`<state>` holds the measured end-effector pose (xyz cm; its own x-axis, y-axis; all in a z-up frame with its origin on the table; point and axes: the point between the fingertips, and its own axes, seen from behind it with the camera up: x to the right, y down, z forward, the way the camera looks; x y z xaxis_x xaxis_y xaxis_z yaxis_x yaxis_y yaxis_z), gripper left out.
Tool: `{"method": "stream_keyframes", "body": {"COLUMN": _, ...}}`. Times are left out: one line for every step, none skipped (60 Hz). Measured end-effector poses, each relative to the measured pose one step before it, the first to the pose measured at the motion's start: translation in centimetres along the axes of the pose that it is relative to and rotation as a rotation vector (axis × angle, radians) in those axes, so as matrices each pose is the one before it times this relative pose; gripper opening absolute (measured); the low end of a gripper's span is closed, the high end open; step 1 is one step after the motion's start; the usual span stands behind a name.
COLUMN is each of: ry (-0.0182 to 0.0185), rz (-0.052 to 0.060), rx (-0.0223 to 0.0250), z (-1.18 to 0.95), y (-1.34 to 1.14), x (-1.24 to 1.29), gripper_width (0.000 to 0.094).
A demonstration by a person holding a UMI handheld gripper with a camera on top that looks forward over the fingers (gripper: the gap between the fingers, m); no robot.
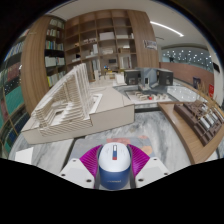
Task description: Arrange mouse
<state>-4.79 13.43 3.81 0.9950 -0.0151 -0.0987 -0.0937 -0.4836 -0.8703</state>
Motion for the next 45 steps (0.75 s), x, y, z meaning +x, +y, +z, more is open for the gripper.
{"method": "stream_keyframes", "body": {"ry": 0.00122, "rz": -0.0012, "rx": -0.00583, "z": 0.598, "y": 0.230, "x": -0.003, "gripper_width": 0.0391}}
{"method": "stream_keyframes", "body": {"ry": 0.00178, "rz": -0.0042, "rx": -0.00445, "z": 0.536, "y": 0.229, "x": 0.007, "gripper_width": 0.0392}}
{"method": "stream_keyframes", "body": {"ry": 0.00295, "rz": -0.0061, "rx": -0.00550, "z": 0.643, "y": 0.331, "x": 0.135, "gripper_width": 0.0391}}
{"method": "stream_keyframes", "body": {"ry": 0.00702, "rz": -0.0083, "rx": -0.00856, "z": -0.080, "y": 0.466, "x": 0.116, "gripper_width": 0.0395}}
{"method": "stream_keyframes", "body": {"ry": 0.00877, "rz": -0.0077, "rx": -0.01043, "z": 0.265, "y": 0.433, "x": 0.208, "gripper_width": 0.0395}}
{"method": "stream_keyframes", "body": {"ry": 0.00893, "rz": -0.0076, "rx": -0.01340, "z": 0.313, "y": 0.490, "x": 0.201, "gripper_width": 0.0407}}
{"method": "stream_keyframes", "body": {"ry": 0.00793, "rz": -0.0073, "rx": -0.01169, "z": 0.279, "y": 0.429, "x": 0.182, "gripper_width": 0.0408}}
{"method": "stream_keyframes", "body": {"ry": 0.00389, "rz": -0.0086, "rx": -0.01410, "z": 0.230, "y": 0.513, "x": 0.104, "gripper_width": 0.0420}}
{"method": "stream_keyframes", "body": {"ry": 0.00485, "rz": -0.0091, "rx": -0.01136, "z": 0.197, "y": 0.462, "x": 0.150, "gripper_width": 0.0443}}
{"method": "stream_keyframes", "body": {"ry": -0.00050, "rz": -0.0093, "rx": -0.01553, "z": 0.063, "y": 0.478, "x": 0.056, "gripper_width": 0.0465}}
{"method": "stream_keyframes", "body": {"ry": -0.00372, "rz": 0.0060, "rx": 0.02655, "z": 0.311, "y": -0.720, "x": 0.004, "gripper_width": 0.0488}}
{"method": "stream_keyframes", "body": {"ry": -0.00843, "rz": 0.0031, "rx": 0.00167, "z": -0.139, "y": -0.031, "x": -0.217, "gripper_width": 0.0493}}
{"method": "stream_keyframes", "body": {"ry": -0.00380, "rz": 0.0012, "rx": 0.00698, "z": -0.140, "y": -0.208, "x": 0.119, "gripper_width": 0.0511}}
{"method": "stream_keyframes", "body": {"ry": -0.00307, "rz": -0.0022, "rx": -0.00587, "z": -0.056, "y": 0.095, "x": -0.014, "gripper_width": 0.0523}}
{"method": "stream_keyframes", "body": {"ry": -0.00149, "rz": -0.0038, "rx": -0.00807, "z": 0.008, "y": 0.135, "x": 0.026, "gripper_width": 0.0545}}
{"method": "stream_keyframes", "body": {"ry": 0.00200, "rz": -0.0063, "rx": -0.01502, "z": -0.021, "y": 0.281, "x": 0.117, "gripper_width": 0.0565}}
{"method": "stream_keyframes", "body": {"ry": 0.00193, "rz": -0.0061, "rx": -0.01909, "z": -0.045, "y": 0.383, "x": 0.107, "gripper_width": 0.0603}}
{"method": "stream_keyframes", "body": {"ry": -0.00139, "rz": -0.0052, "rx": -0.01192, "z": -0.113, "y": 0.193, "x": 0.065, "gripper_width": 0.0676}}
{"method": "stream_keyframes", "body": {"ry": 0.00311, "rz": -0.0002, "rx": -0.00119, "z": -0.155, "y": -0.078, "x": 0.143, "gripper_width": 0.0704}}
{"method": "stream_keyframes", "body": {"ry": 0.00332, "rz": 0.0014, "rx": -0.00381, "z": 0.002, "y": 0.060, "x": -0.013, "gripper_width": 0.0743}}
{"method": "stream_keyframes", "body": {"ry": -0.00173, "rz": 0.0048, "rx": -0.00432, "z": -0.376, "y": 0.053, "x": 0.080, "gripper_width": 0.0788}}
{"method": "stream_keyframes", "body": {"ry": -0.00414, "rz": 0.0059, "rx": -0.00194, "z": -0.384, "y": 0.024, "x": -0.019, "gripper_width": 0.0764}}
{"method": "stream_keyframes", "body": {"ry": -0.00560, "rz": 0.0071, "rx": 0.00016, "z": -0.465, "y": 0.001, "x": -0.040, "gripper_width": 0.0840}}
{"method": "stream_keyframes", "body": {"ry": -0.00755, "rz": 0.0065, "rx": -0.00043, "z": -0.525, "y": 0.010, "x": -0.078, "gripper_width": 0.0860}}
{"method": "stream_keyframes", "body": {"ry": -0.00963, "rz": 0.0053, "rx": -0.00217, "z": -0.572, "y": 0.063, "x": -0.115, "gripper_width": 0.0814}}
{"method": "stream_keyframes", "body": {"ry": -0.00919, "rz": 0.0046, "rx": -0.00263, "z": -0.626, "y": 0.098, "x": -0.136, "gripper_width": 0.0819}}
{"method": "stream_keyframes", "body": {"ry": -0.00670, "rz": 0.0038, "rx": -0.00222, "z": -0.644, "y": 0.053, "x": -0.200, "gripper_width": 0.0823}}
{"method": "stream_keyframes", "body": {"ry": -0.00958, "rz": 0.0030, "rx": -0.00089, "z": -0.739, "y": 0.124, "x": -0.120, "gripper_width": 0.0822}}
{"method": "stream_keyframes", "body": {"ry": -0.01055, "rz": 0.0023, "rx": 0.00161, "z": -0.788, "y": 0.130, "x": -0.091, "gripper_width": 0.0823}}
{"method": "stream_keyframes", "body": {"ry": -0.00948, "rz": 0.0027, "rx": 0.00327, "z": -0.835, "y": 0.098, "x": -0.124, "gripper_width": 0.0821}}
{"method": "stream_keyframes", "body": {"ry": -0.00827, "rz": 0.0031, "rx": 0.00342, "z": -0.887, "y": 0.121, "x": -0.095, "gripper_width": 0.0819}}
{"method": "stream_keyframes", "body": {"ry": -0.00769, "rz": 0.0023, "rx": 0.00318, "z": -0.947, "y": 0.184, "x": -0.099, "gripper_width": 0.0817}}
{"method": "stream_keyframes", "body": {"ry": -0.00730, "rz": 0.0008, "rx": 0.00261, "z": -0.970, "y": 0.235, "x": -0.100, "gripper_width": 0.0817}}
{"method": "stream_keyframes", "body": {"ry": -0.00757, "rz": -0.0005, "rx": 0.00301, "z": -0.995, "y": 0.255, "x": -0.081, "gripper_width": 0.0818}}
{"method": "stream_keyframes", "body": {"ry": -0.00673, "rz": 0.0001, "rx": 0.00451, "z": -1.004, "y": 0.271, "x": -0.028, "gripper_width": 0.0818}}
{"method": "stream_keyframes", "body": {"ry": -0.00449, "rz": 0.0022, "rx": 0.00543, "z": -0.988, "y": 0.290, "x": -0.002, "gripper_width": 0.0818}}
{"method": "stream_keyframes", "body": {"ry": -0.00246, "rz": 0.0040, "rx": 0.00596, "z": -0.940, "y": 0.242, "x": -0.013, "gripper_width": 0.0818}}
{"method": "stream_keyframes", "body": {"ry": -0.00124, "rz": 0.0032, "rx": 0.00859, "z": -0.967, "y": 0.304, "x": 0.123, "gripper_width": 0.0817}}
{"method": "stream_keyframes", "body": {"ry": 0.00051, "rz": 0.0019, "rx": 0.00872, "z": -0.862, "y": 0.375, "x": 0.130, "gripper_width": 0.0818}}
{"method": "stream_keyframes", "body": {"ry": 0.00196, "rz": 0.0011, "rx": 0.00703, "z": -0.857, "y": 0.453, "x": 0.181, "gripper_width": 0.0818}}
{"method": "stream_keyframes", "body": {"ry": 0.00173, "rz": 0.0005, "rx": 0.00400, "z": -0.828, "y": 0.536, "x": 0.209, "gripper_width": 0.0819}}
{"method": "stream_keyframes", "body": {"ry": 0.00047, "rz": -0.0001, "rx": -0.00028, "z": -0.859, "y": 0.641, "x": 0.217, "gripper_width": 0.0818}}
{"method": "stream_keyframes", "body": {"ry": -0.00057, "rz": -0.0005, "rx": -0.00321, "z": -0.811, "y": 0.725, "x": 0.232, "gripper_width": 0.0819}}
{"method": "stream_keyframes", "body": {"ry": -0.00072, "rz": 0.0003, "rx": -0.00202, "z": -0.765, "y": 0.718, "x": 0.247, "gripper_width": 0.0818}}
{"method": "stream_keyframes", "body": {"ry": 0.00024, "rz": 0.0037, "rx": 0.00024, "z": -0.691, "y": 0.649, "x": 0.262, "gripper_width": 0.0818}}
